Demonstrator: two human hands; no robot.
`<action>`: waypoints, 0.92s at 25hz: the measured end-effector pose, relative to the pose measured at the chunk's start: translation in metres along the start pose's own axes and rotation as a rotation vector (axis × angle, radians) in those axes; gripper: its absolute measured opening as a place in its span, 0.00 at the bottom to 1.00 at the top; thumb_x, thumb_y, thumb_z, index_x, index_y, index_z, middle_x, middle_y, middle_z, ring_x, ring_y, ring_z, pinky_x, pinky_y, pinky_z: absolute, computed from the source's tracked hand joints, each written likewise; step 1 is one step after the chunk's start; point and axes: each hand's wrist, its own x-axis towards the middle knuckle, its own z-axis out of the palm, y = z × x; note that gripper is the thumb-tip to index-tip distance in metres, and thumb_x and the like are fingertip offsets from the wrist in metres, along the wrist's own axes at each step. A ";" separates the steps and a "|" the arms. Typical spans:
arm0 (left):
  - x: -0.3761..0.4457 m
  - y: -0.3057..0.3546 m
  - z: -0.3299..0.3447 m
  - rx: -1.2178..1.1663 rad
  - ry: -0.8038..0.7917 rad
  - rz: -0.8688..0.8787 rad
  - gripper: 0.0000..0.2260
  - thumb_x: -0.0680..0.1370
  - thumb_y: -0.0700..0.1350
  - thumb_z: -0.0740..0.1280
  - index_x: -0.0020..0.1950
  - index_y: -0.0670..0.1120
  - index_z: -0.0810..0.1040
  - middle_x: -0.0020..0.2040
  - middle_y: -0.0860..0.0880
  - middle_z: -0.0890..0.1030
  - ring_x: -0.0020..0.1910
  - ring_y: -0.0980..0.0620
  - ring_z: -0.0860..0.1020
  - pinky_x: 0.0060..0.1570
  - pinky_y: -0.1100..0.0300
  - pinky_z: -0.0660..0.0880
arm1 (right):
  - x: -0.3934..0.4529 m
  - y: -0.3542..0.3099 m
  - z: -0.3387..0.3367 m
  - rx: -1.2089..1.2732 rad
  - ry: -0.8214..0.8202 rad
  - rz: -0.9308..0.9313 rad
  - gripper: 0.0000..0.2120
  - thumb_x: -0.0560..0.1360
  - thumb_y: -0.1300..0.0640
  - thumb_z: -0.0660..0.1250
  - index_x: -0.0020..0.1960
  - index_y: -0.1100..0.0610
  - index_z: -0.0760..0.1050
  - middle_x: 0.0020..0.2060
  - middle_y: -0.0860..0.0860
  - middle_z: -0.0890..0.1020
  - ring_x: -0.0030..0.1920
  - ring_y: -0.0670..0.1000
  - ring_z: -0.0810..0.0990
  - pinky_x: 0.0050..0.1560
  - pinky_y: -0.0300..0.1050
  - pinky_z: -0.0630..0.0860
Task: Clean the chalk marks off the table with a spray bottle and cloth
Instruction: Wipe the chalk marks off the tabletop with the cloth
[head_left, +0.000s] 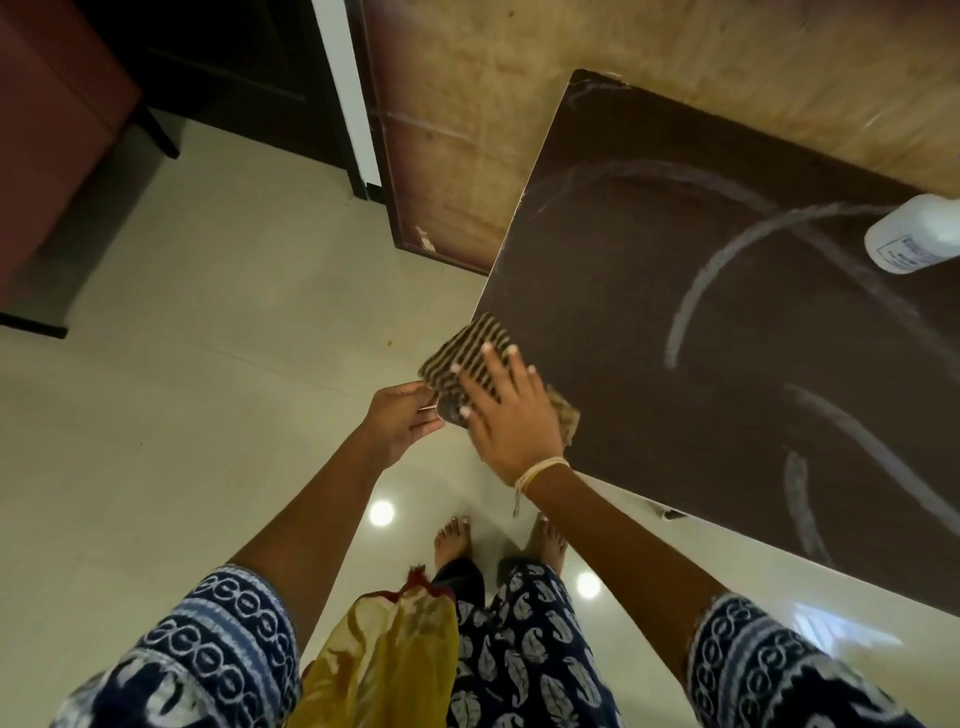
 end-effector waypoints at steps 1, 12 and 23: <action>0.001 0.000 0.001 0.007 0.017 0.004 0.12 0.79 0.37 0.64 0.62 0.37 0.76 0.52 0.40 0.81 0.49 0.44 0.81 0.53 0.54 0.78 | -0.004 0.000 0.002 0.014 -0.027 -0.059 0.24 0.81 0.43 0.48 0.76 0.43 0.55 0.78 0.52 0.54 0.78 0.59 0.49 0.76 0.58 0.49; 0.035 0.034 0.048 0.193 0.099 0.205 0.05 0.79 0.45 0.67 0.47 0.48 0.83 0.44 0.49 0.84 0.43 0.52 0.81 0.43 0.61 0.78 | 0.186 0.149 -0.055 0.005 0.124 0.094 0.24 0.81 0.45 0.51 0.75 0.49 0.63 0.77 0.53 0.60 0.77 0.59 0.55 0.74 0.60 0.56; 0.089 0.088 0.137 0.575 0.424 0.557 0.14 0.82 0.41 0.58 0.62 0.44 0.79 0.57 0.45 0.82 0.56 0.46 0.79 0.51 0.62 0.71 | 0.153 0.164 -0.056 -0.086 0.046 -0.267 0.24 0.80 0.45 0.50 0.75 0.47 0.61 0.77 0.51 0.59 0.77 0.58 0.54 0.73 0.57 0.56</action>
